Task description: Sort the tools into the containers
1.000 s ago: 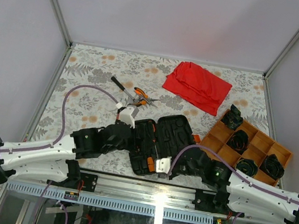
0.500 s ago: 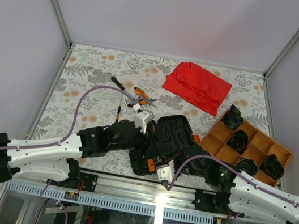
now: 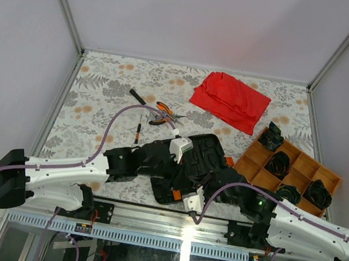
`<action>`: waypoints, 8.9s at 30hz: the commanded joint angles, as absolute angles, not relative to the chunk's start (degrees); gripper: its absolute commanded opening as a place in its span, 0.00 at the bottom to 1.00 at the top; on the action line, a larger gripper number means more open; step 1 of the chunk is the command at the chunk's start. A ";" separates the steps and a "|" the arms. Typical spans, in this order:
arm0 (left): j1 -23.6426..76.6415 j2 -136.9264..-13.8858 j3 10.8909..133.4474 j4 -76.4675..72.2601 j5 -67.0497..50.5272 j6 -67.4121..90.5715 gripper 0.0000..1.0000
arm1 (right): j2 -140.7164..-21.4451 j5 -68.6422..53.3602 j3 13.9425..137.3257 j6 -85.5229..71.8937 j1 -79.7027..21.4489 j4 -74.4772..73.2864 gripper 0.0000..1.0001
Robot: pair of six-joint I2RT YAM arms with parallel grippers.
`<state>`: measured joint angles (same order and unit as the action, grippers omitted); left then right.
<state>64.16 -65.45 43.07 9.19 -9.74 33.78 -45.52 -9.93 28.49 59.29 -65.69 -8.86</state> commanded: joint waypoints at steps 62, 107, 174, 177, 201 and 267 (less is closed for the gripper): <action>62.97 -54.74 37.18 6.78 15.76 41.57 0.00 | -39.51 34.34 22.24 -71.32 -66.06 15.24 0.66; 62.96 -56.58 37.62 3.67 13.42 41.06 0.00 | -53.45 30.02 17.65 -89.32 -66.06 28.19 0.54; 36.96 -46.05 18.16 12.87 12.72 57.14 0.46 | -101.28 -6.21 64.99 -36.87 -57.80 -4.85 0.00; 36.91 -46.83 18.30 12.35 11.50 56.90 0.47 | -102.15 -4.43 65.90 -37.54 -57.56 -5.74 0.00; 36.88 -49.61 21.45 18.61 11.04 57.68 0.50 | -106.98 -1.59 70.71 -40.02 -56.12 -8.73 0.06; 36.92 -57.55 16.49 1.86 1.07 56.74 0.23 | -109.96 -8.17 75.02 -33.97 -55.81 -14.26 0.17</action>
<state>37.32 -56.84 17.41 4.60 1.76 56.97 -109.01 -7.14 72.31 -34.98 -56.12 -13.65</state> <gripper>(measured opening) 0.255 0.175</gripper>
